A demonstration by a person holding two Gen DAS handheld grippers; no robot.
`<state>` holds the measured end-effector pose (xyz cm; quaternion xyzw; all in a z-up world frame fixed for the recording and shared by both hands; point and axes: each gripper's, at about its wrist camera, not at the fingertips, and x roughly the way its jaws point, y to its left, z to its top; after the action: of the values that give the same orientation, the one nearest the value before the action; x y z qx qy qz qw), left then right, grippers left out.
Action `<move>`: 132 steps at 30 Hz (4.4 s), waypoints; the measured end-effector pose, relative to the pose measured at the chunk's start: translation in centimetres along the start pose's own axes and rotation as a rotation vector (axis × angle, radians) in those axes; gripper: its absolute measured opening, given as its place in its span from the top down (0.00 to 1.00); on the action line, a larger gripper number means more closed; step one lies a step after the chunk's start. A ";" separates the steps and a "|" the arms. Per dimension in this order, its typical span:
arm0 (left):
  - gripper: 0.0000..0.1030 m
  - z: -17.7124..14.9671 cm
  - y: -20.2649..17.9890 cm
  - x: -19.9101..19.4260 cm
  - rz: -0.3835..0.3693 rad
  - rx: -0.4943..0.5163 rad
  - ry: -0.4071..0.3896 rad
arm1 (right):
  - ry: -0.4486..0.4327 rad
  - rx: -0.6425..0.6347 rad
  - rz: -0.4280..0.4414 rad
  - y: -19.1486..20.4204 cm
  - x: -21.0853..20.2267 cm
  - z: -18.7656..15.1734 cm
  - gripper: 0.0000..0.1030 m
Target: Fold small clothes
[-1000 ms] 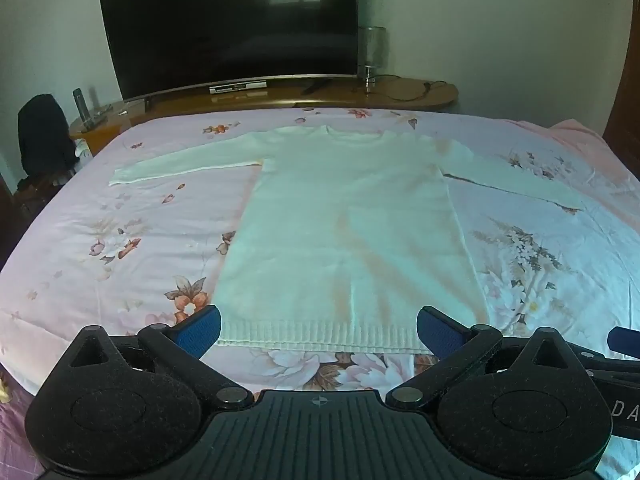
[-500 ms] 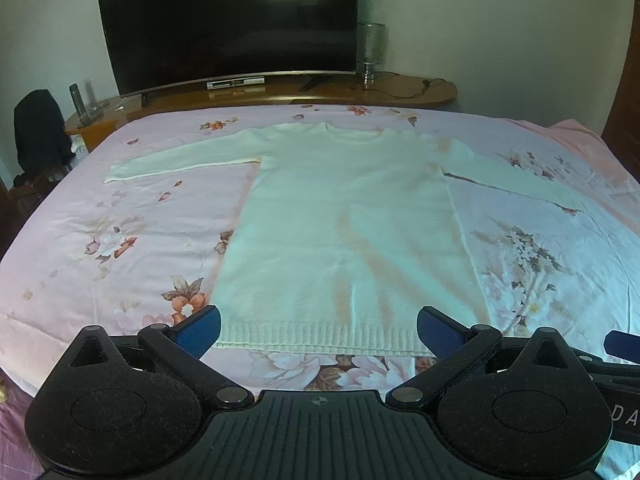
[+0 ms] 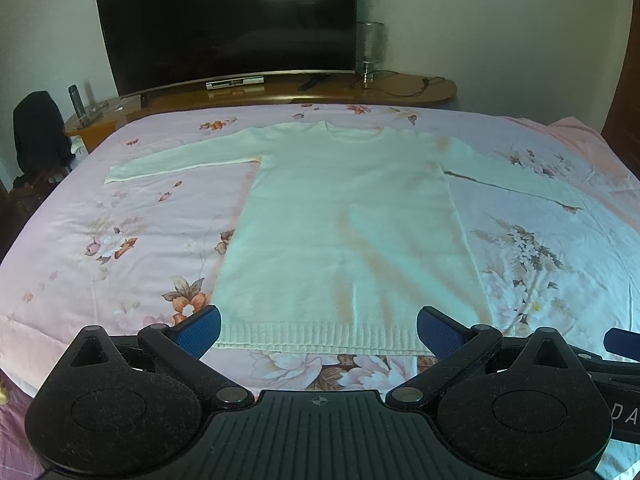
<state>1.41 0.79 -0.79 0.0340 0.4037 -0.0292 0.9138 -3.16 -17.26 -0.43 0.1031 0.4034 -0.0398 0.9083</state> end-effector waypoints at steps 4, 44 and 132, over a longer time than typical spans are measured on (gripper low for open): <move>0.00 0.0 0.0 0.0 -0.001 -0.001 0.000 | 0.005 0.005 0.001 0.1 0.1 0.0 0.00; 0.00 2.2 -0.1 3.7 0.003 -0.019 0.038 | -0.001 0.038 -0.059 -1.3 2.2 1.6 0.00; 0.00 23.5 1.2 47.8 -0.021 -0.070 0.190 | -0.179 0.179 0.101 -6.8 39.3 26.5 0.96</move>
<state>50.90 -1.22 -20.29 0.0006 0.4896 -0.0212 0.8717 41.37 -29.33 -13.26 0.1998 0.3097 -0.0390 0.9288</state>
